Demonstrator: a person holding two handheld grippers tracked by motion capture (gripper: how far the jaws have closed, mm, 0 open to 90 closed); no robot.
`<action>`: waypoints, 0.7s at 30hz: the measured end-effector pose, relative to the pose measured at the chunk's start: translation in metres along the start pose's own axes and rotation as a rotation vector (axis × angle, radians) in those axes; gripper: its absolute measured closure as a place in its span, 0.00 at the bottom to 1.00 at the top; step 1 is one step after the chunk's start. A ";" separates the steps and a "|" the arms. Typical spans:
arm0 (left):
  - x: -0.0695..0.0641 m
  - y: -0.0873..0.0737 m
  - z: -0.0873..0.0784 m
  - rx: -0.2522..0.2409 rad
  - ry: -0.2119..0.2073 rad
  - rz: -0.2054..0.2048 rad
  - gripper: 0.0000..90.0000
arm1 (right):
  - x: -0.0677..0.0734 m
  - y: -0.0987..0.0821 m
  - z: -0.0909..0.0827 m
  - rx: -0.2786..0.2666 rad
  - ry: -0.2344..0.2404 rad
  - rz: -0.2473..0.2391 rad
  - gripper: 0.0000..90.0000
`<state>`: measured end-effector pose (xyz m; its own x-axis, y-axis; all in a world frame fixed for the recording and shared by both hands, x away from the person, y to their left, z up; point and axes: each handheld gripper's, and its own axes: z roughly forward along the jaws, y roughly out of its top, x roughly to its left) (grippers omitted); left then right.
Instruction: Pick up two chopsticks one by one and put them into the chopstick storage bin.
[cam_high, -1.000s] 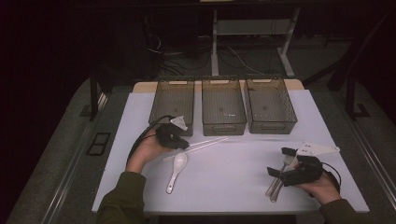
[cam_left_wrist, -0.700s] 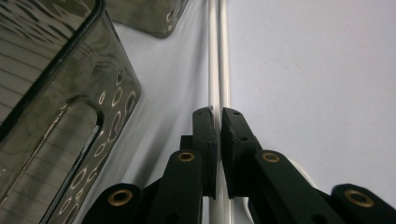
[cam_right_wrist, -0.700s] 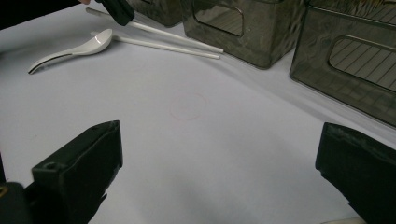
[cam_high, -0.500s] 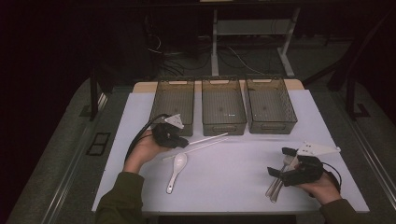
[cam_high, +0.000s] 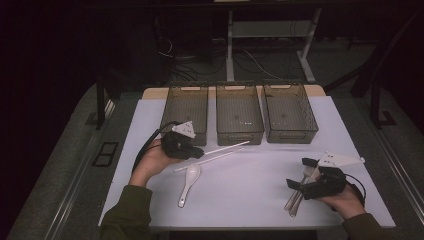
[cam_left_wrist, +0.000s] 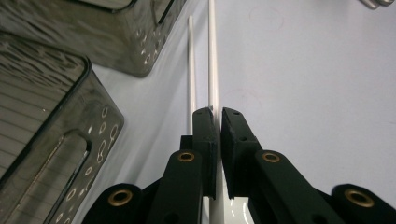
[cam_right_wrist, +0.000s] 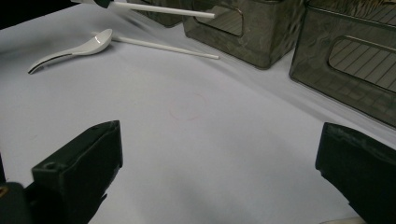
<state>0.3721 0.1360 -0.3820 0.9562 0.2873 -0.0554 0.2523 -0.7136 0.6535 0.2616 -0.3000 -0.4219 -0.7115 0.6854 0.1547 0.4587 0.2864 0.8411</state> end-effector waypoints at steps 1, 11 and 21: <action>0.000 0.001 -0.001 -0.002 0.003 0.003 0.94 | 0.000 0.000 0.000 0.000 0.000 0.000 0.01; 0.001 0.003 -0.013 -0.060 0.021 -0.022 0.93 | 0.000 0.000 0.000 0.000 0.001 -0.002 0.01; 0.008 0.007 -0.021 -0.075 0.064 -0.088 0.93 | -0.001 -0.001 0.003 -0.004 0.006 0.000 0.01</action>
<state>0.3783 0.1466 -0.3617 0.9188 0.3887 -0.0686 0.3210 -0.6346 0.7030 0.2626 -0.2991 -0.4245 -0.7146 0.6815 0.1578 0.4567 0.2838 0.8431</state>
